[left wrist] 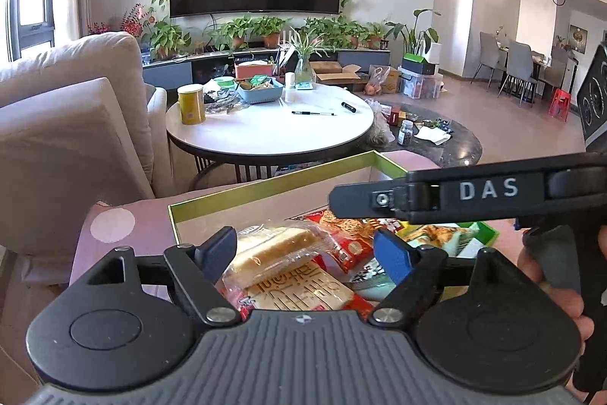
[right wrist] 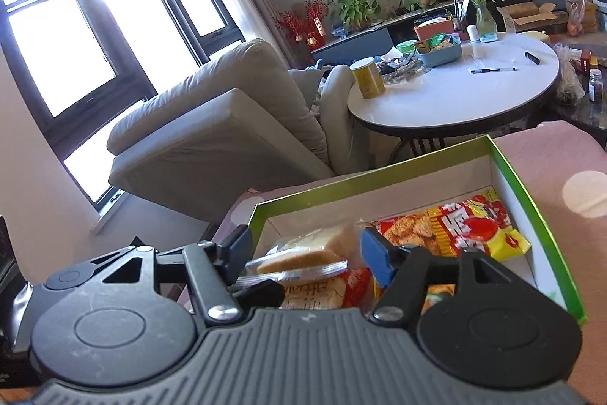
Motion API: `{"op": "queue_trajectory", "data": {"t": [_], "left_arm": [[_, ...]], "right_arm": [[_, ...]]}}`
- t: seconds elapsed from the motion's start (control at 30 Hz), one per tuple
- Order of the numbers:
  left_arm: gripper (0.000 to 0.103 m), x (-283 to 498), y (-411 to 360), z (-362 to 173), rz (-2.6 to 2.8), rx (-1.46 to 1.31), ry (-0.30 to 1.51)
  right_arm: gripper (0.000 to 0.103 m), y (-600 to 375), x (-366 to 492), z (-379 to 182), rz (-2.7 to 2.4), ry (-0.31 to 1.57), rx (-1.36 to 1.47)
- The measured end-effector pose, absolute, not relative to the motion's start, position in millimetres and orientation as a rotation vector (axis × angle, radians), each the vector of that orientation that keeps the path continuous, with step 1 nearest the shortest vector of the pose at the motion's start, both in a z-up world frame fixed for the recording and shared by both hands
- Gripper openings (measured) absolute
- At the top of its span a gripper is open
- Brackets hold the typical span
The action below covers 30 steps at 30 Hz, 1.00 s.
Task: Organize snacks
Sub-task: 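Carry the bread loaf into the green box and open the right gripper, then withdraw the right gripper and lower it onto the red snack bag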
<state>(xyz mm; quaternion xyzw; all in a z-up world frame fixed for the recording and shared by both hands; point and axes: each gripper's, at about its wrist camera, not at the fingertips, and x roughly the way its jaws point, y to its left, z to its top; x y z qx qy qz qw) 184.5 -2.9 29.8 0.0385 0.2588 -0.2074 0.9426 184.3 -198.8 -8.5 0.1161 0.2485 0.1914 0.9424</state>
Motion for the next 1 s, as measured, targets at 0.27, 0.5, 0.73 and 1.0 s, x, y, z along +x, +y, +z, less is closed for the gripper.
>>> {"op": "queue_trajectory", "data": {"t": [0.27,0.5,0.73,1.0], "left_arm": [[0.079,162,-5,34,-0.420,0.060,0.525],[0.082,136,-7,32,-0.428,0.050,0.518],[0.084,117,-11,26,-0.446,0.031,0.527],[0.084,104,-21,15,-0.457,0.031,0.567]], "right_arm": [[0.061,-209,163,0,0.392,0.487,0.202],[0.061,-223,143,-1,0.366,0.483,0.187],[0.061,-239,130,-16,0.328,0.510,0.191],[0.061,-253,123,-27,0.302,0.538,0.225]]}}
